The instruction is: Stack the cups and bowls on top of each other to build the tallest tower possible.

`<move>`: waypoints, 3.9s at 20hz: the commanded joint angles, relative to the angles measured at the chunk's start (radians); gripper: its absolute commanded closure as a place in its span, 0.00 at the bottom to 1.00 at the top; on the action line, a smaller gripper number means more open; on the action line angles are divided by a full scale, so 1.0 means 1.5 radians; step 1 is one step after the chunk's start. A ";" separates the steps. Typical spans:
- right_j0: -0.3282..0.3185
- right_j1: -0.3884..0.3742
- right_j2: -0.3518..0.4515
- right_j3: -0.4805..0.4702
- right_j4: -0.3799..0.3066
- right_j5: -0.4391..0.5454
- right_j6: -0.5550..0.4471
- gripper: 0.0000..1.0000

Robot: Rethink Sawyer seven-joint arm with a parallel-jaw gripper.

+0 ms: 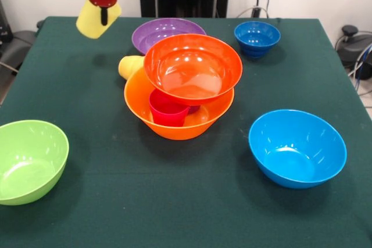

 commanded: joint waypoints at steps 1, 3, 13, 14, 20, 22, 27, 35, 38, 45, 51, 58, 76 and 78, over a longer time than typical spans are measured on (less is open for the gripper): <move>0.029 -0.019 0.115 -0.021 -0.029 -0.051 0.156 1.00; 0.040 -0.025 0.113 -0.012 -0.039 -0.059 0.173 1.00; 0.109 -0.042 0.117 0.021 -0.060 -0.091 0.282 1.00; 0.114 -0.044 0.119 0.024 -0.063 -0.098 0.291 1.00; 0.131 -0.057 0.136 0.031 -0.079 -0.135 0.326 1.00; 0.132 -0.061 0.140 0.031 -0.087 -0.147 0.334 1.00; 0.128 -0.075 0.157 0.028 -0.100 -0.177 0.344 1.00; 0.128 -0.102 0.187 0.021 -0.109 -0.231 0.375 1.00; 0.130 -0.111 0.200 0.016 -0.105 -0.246 0.384 1.00; 0.124 -0.174 0.233 0.024 -0.092 -0.307 0.393 1.00; 0.107 -0.243 0.261 0.050 -0.062 -0.330 0.371 1.00; 0.084 -0.306 0.287 0.095 -0.034 -0.323 0.316 1.00; 0.056 -0.382 0.348 0.146 -0.007 -0.244 0.291 1.00; 0.054 -0.376 0.351 0.134 0.003 -0.225 0.299 1.00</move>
